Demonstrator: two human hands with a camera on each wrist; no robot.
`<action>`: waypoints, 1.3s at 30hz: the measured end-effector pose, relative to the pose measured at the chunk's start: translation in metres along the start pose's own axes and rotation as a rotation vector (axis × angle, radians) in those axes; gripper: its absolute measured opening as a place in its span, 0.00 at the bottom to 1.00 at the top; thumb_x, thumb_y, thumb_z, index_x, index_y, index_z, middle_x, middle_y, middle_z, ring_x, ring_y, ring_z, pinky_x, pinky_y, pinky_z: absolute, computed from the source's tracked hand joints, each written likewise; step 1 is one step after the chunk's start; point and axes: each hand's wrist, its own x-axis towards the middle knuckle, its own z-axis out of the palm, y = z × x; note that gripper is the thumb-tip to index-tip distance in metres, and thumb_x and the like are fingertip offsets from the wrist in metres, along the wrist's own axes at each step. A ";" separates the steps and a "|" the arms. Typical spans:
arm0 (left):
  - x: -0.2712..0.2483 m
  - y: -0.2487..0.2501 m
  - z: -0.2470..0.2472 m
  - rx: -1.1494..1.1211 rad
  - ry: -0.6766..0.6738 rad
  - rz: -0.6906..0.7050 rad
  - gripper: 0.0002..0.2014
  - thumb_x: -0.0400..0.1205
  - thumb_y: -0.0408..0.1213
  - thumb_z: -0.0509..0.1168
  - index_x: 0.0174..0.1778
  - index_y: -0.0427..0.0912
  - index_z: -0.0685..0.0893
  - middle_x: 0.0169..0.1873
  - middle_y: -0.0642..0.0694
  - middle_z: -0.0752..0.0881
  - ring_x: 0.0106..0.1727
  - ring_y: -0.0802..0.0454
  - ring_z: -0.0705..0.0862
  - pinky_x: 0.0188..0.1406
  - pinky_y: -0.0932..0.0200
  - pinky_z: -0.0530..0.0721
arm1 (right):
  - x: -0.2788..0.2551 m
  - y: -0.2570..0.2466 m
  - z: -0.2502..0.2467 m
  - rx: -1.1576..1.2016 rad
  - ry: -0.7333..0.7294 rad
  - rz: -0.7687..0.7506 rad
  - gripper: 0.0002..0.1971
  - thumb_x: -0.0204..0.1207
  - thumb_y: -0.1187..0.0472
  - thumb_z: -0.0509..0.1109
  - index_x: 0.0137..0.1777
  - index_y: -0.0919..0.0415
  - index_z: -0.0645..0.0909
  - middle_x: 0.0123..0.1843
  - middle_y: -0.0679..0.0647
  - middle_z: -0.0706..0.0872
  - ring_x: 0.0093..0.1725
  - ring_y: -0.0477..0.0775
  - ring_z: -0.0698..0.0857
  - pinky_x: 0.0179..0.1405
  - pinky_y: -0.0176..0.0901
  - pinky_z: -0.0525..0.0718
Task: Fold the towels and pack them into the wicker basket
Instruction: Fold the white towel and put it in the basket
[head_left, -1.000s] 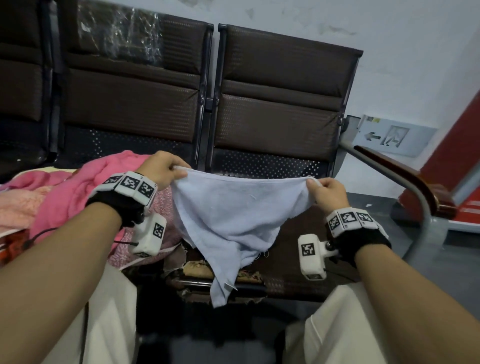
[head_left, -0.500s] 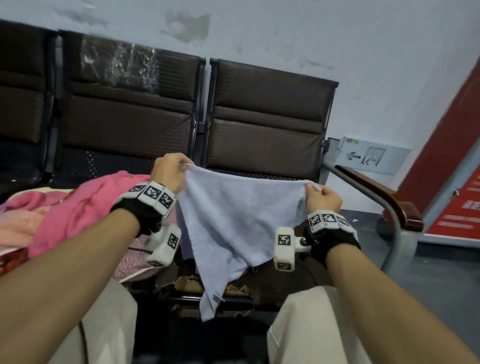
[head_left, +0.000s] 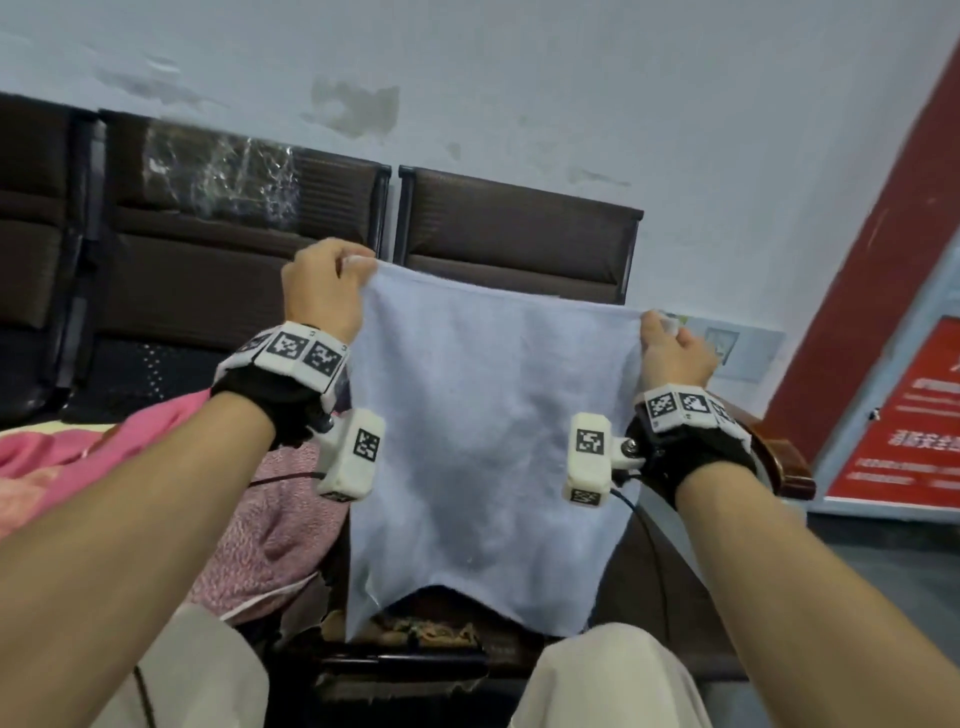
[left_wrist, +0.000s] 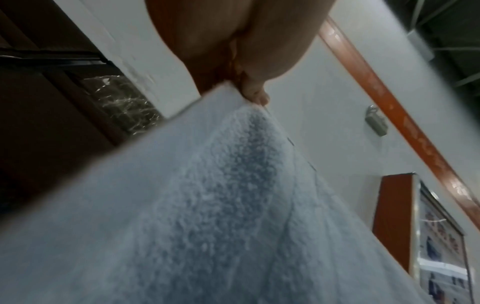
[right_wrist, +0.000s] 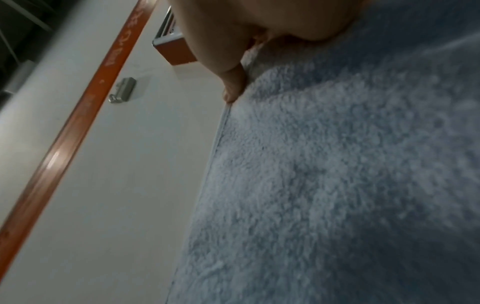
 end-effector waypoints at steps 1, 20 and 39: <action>-0.003 -0.007 0.004 0.013 -0.031 -0.015 0.10 0.80 0.34 0.64 0.50 0.39 0.89 0.51 0.40 0.90 0.56 0.43 0.85 0.60 0.60 0.76 | 0.000 0.007 0.003 -0.007 -0.009 0.022 0.12 0.76 0.57 0.72 0.40 0.69 0.83 0.33 0.58 0.75 0.30 0.45 0.69 0.23 0.33 0.67; -0.039 -0.113 0.067 -0.265 -0.231 -0.371 0.05 0.79 0.34 0.68 0.42 0.48 0.87 0.45 0.41 0.89 0.46 0.51 0.85 0.56 0.52 0.83 | -0.020 0.131 0.072 0.140 -0.482 0.379 0.04 0.67 0.66 0.75 0.37 0.61 0.91 0.37 0.55 0.91 0.39 0.52 0.87 0.39 0.43 0.84; -0.064 -0.099 0.073 -0.201 -0.474 -0.376 0.09 0.83 0.32 0.62 0.53 0.39 0.86 0.40 0.42 0.86 0.37 0.51 0.82 0.44 0.49 0.86 | -0.064 0.099 0.081 -0.217 -0.990 -0.502 0.07 0.75 0.56 0.69 0.35 0.46 0.83 0.37 0.41 0.84 0.39 0.38 0.82 0.42 0.31 0.78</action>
